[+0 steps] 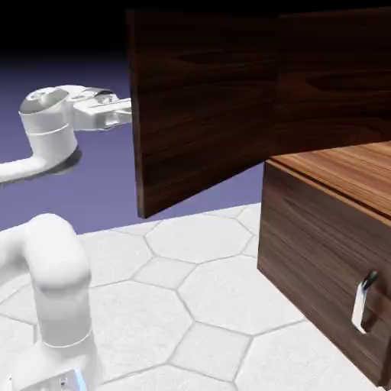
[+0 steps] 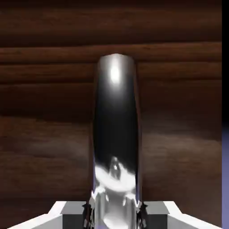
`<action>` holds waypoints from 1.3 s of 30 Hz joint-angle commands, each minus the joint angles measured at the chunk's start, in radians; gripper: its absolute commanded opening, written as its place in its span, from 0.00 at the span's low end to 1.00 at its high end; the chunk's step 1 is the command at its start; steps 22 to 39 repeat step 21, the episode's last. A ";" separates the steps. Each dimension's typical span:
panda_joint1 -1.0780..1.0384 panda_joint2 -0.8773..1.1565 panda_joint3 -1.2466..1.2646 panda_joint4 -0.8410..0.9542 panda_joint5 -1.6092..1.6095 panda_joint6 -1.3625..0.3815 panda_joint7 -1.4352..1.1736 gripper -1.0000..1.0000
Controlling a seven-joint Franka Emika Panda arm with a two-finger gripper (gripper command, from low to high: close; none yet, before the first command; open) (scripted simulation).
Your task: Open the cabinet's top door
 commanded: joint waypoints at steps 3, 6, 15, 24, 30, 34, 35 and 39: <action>-0.066 0.043 0.109 0.094 0.082 -0.105 0.005 0.00; -0.151 0.082 0.208 0.203 0.152 -0.208 0.005 0.00; -0.431 0.143 0.418 0.529 0.277 -0.466 -0.021 0.00; -0.587 0.151 0.499 0.708 0.314 -0.590 -0.052 1.00; -0.587 0.151 0.499 0.708 0.314 -0.590 -0.052 1.00; -0.587 0.151 0.499 0.708 0.314 -0.590 -0.052 1.00; -0.587 0.151 0.499 0.708 0.314 -0.590 -0.052 1.00; -0.587 0.151 0.499 0.708 0.314 -0.590 -0.052 1.00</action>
